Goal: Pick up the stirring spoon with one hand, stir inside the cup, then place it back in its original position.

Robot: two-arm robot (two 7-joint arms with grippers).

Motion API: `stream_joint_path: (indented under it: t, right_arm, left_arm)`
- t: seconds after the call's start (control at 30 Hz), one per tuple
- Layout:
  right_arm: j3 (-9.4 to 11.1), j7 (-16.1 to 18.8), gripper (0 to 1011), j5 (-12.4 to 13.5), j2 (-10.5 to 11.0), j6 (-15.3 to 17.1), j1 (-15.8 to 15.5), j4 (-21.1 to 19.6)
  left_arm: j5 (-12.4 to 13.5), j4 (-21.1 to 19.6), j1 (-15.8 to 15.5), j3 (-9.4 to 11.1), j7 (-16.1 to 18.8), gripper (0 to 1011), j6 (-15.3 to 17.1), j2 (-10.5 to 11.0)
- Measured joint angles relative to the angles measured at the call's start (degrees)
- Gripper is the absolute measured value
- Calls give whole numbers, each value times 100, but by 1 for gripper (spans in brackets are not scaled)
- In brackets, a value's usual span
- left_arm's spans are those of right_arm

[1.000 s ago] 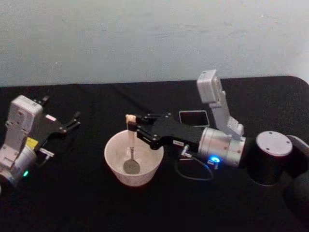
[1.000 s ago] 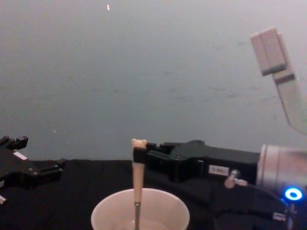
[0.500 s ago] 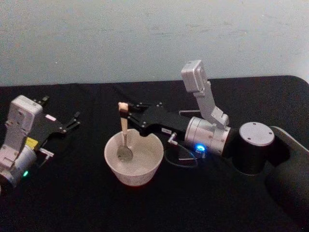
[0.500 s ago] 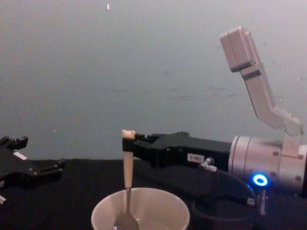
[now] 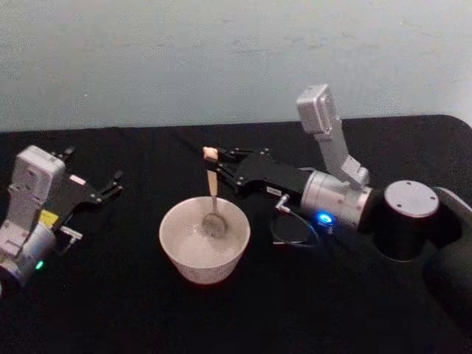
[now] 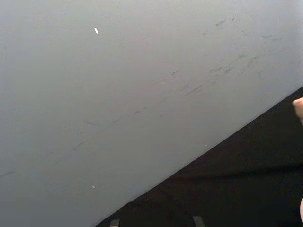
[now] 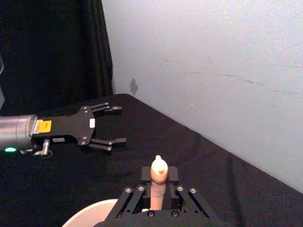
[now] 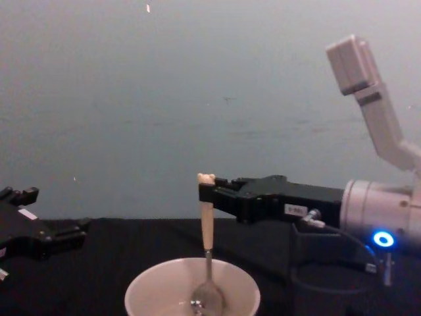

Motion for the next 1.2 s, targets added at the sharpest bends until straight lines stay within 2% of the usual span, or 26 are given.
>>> stream_joint_path:
  t: [0.27, 0.47, 0.63, 0.87, 1.0, 1.2]
  right_arm:
    - [69, 149, 203, 88, 311, 131, -277, -505]
    - [17, 249, 203, 178, 457, 213, -435, -776]
    - [-77, 276, 203, 195, 447, 231, -460, -830]
    - [-164, 192, 203, 187, 294, 220, -394, -733]
    - [-155, 142, 204, 187, 238, 205, -355, -659]
    - [-13, 48, 203, 324, 205, 242, -325, -594]
  left_arm:
    - [0, 0, 0, 0, 0, 1001, 0, 0]
    - [0, 0, 0, 0, 0, 1001, 0, 0]
    - [0, 0, 0, 0, 0, 1001, 0, 0]
    - [0, 0, 0, 0, 0, 1001, 0, 0]
    - [0, 0, 0, -1, 0, 1001, 0, 0]
    - [0, 0, 0, 0, 0, 1001, 0, 0]
